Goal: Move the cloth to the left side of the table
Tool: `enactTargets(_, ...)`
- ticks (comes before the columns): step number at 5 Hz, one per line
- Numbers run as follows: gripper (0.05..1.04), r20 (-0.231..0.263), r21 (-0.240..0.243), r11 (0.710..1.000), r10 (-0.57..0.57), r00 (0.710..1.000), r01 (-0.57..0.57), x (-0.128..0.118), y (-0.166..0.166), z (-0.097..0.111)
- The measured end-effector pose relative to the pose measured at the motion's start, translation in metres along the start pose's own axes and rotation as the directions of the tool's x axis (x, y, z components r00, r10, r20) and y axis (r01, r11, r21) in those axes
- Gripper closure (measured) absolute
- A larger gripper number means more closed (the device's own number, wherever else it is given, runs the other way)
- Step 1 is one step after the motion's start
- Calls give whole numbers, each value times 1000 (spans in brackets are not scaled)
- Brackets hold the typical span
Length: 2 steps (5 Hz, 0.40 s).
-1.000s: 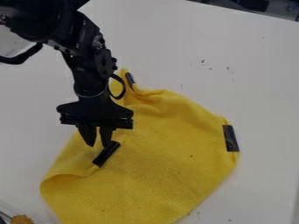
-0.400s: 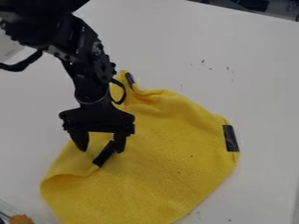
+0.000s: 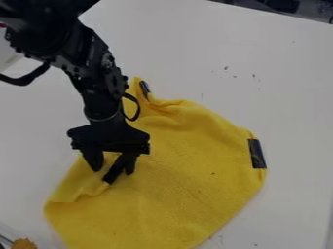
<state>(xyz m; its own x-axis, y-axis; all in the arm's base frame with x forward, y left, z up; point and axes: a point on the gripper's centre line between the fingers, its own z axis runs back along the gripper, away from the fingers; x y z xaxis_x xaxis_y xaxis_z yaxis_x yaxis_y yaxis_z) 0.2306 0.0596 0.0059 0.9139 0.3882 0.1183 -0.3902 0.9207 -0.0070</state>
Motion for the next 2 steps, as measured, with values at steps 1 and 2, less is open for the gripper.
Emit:
enactTargets(1,711,-5,-1,1000,-7,1000,7,-1,0,-1)
enactTargets(2,878,0,-1,1000,0,1000,0,1,0,0)
